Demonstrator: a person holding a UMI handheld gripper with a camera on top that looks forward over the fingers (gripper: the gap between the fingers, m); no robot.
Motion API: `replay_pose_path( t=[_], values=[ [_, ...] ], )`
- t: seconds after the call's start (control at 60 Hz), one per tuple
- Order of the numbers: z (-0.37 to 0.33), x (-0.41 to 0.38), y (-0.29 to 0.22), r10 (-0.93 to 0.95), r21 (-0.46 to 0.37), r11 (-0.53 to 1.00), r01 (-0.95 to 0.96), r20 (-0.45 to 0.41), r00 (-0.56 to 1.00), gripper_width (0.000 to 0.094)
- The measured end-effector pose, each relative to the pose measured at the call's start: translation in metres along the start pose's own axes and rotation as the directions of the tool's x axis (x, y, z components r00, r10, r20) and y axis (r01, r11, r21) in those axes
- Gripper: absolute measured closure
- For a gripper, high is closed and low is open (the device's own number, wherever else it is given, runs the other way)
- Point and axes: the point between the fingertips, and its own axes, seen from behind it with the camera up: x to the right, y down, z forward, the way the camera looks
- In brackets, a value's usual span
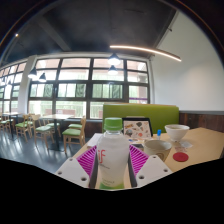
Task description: Pour water
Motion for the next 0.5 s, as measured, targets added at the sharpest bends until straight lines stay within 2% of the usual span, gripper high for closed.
replay_pose_path(
  t=[0.067, 0.217, 0.283, 0.417, 0.5],
  values=[
    [0.005, 0.0, -0.001, -0.002, 0.02, 1.0, 0.002, -0.003, 1.0, 0.0477],
    [0.007, -0.007, -0.001, -0.005, 0.044, 0.999, 0.004, 0.035, 0.999, 0.0576],
    [0.014, -0.005, -0.001, 0.005, 0.051, 0.999, -0.008, 0.051, 0.999, 0.0584],
    [0.029, -0.007, -0.002, 0.069, 0.017, 0.997, -0.07, 0.071, 0.995, 0.0584],
    [0.043, -0.009, -0.004, 0.195, -0.024, 0.981, -0.194, 0.085, 0.977, 0.0586]
  ],
)
